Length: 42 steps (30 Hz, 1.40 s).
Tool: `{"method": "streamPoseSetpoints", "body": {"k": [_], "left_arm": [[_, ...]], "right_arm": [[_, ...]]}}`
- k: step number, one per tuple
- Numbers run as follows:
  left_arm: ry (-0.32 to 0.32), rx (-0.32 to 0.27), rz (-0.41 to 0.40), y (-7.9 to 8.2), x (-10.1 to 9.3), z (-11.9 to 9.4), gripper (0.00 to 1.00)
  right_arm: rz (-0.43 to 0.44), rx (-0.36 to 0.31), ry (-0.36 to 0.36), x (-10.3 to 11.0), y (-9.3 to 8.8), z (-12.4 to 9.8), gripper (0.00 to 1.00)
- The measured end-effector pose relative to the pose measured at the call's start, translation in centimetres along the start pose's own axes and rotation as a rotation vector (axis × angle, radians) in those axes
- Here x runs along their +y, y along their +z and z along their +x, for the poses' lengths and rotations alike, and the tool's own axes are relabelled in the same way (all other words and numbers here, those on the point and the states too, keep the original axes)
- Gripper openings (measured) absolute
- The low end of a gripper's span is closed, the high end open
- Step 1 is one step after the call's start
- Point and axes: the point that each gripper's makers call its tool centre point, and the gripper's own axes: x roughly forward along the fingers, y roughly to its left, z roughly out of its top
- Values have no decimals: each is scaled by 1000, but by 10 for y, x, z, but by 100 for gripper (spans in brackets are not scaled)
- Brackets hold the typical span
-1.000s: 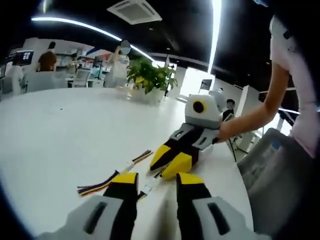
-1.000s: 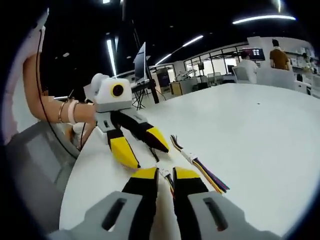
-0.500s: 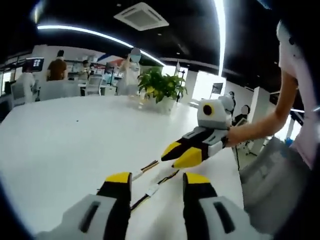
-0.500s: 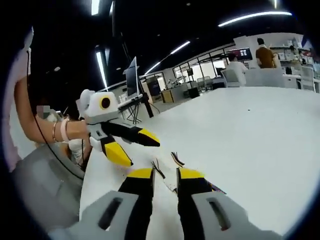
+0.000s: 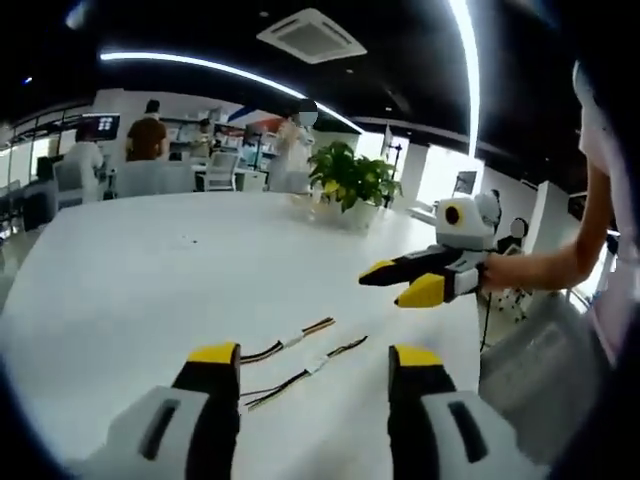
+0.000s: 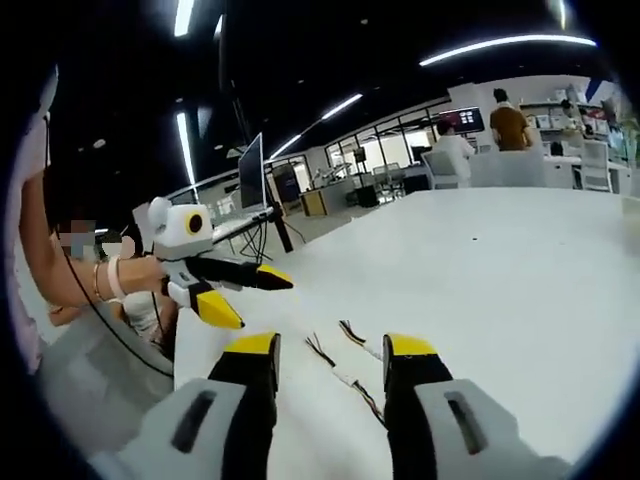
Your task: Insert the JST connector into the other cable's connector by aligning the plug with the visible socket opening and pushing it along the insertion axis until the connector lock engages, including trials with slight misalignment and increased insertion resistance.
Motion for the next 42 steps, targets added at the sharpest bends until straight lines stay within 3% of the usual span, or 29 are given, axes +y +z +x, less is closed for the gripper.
{"method": "streamPoseSetpoints", "body": {"k": [6, 15, 25, 31, 42], "left_arm": [[62, -31, -69, 6, -2, -18, 66], [134, -33, -88, 0, -14, -47, 72], [210, -41, -130, -11, -22, -71, 75], [244, -50, -132, -13, -27, -82, 76], [293, -65, -201, -32, -30, -94, 77]], "right_arm": [[13, 21, -75, -1, 4, -15, 51], [23, 52, -148, 13, 3, -38, 60], [30, 77, -227, 25, -8, -59, 63], [40, 76, -242, 35, -13, -66, 66], [46, 84, -268, 46, -29, -71, 67]]}}
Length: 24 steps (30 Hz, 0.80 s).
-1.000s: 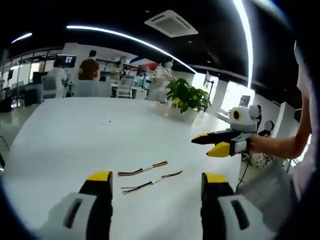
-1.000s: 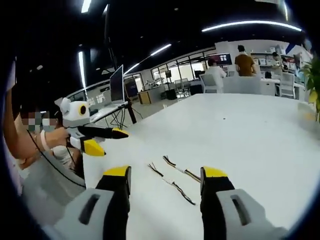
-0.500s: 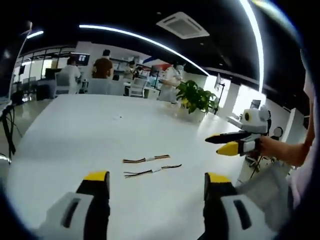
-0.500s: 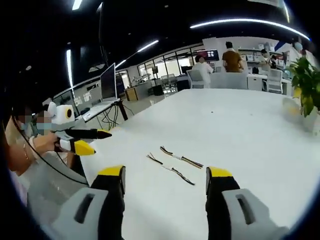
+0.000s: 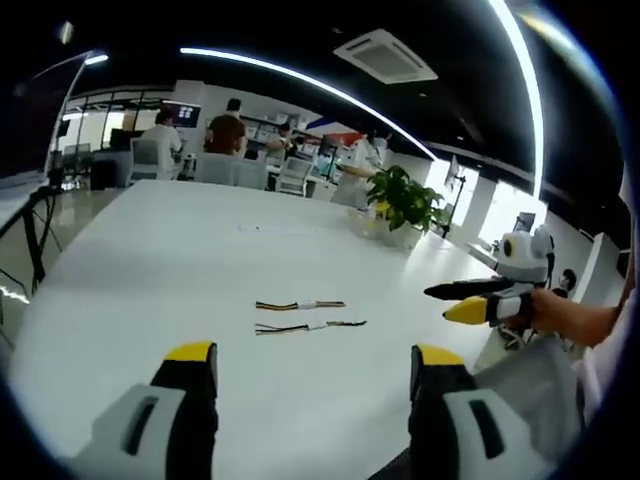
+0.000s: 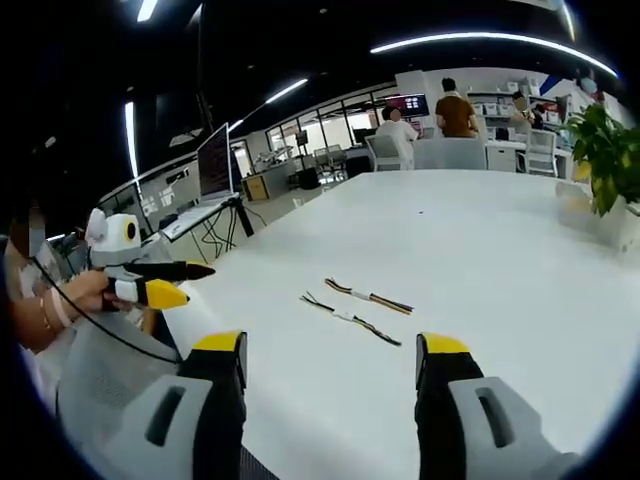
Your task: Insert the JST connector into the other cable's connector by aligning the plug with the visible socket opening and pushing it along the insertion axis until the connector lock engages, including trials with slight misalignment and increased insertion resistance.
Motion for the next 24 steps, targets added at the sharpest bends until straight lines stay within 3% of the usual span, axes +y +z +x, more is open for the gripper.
{"method": "streamPoseSetpoints", "body": {"k": [24], "left_arm": [[21, 4, 41, -1, 0, 3, 77]], "right_arm": [[-38, 8, -29, -6, -5, 1, 70]]}}
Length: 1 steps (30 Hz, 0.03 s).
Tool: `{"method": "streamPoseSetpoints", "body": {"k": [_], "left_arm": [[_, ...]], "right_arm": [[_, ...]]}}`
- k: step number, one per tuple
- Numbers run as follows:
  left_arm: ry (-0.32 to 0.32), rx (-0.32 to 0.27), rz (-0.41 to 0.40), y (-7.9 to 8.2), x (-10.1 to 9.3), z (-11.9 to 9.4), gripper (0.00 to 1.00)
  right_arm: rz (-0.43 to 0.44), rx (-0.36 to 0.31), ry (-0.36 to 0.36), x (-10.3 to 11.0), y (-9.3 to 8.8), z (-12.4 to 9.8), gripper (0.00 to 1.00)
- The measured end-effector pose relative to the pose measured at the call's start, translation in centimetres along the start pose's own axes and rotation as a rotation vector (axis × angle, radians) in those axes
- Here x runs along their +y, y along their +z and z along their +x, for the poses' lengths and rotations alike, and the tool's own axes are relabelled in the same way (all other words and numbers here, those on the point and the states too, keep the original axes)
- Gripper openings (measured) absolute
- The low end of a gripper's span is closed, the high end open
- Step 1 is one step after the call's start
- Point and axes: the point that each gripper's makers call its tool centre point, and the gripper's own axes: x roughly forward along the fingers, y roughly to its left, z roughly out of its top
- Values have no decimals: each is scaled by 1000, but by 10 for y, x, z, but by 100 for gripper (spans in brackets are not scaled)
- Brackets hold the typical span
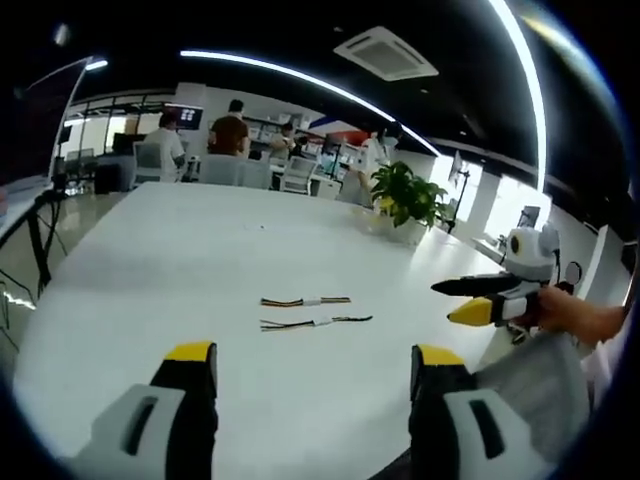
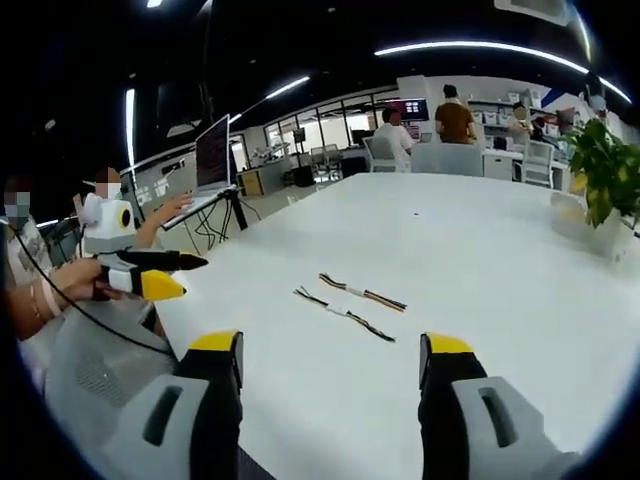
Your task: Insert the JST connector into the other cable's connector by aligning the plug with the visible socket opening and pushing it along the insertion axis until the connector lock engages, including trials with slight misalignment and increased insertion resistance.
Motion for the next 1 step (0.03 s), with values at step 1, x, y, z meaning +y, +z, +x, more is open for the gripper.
{"method": "streamPoseSetpoints", "body": {"k": [1], "left_arm": [[1, -3, 3, 1, 0, 0, 77]], "right_arm": [[-2, 1, -1, 0, 0, 0, 70]]}}
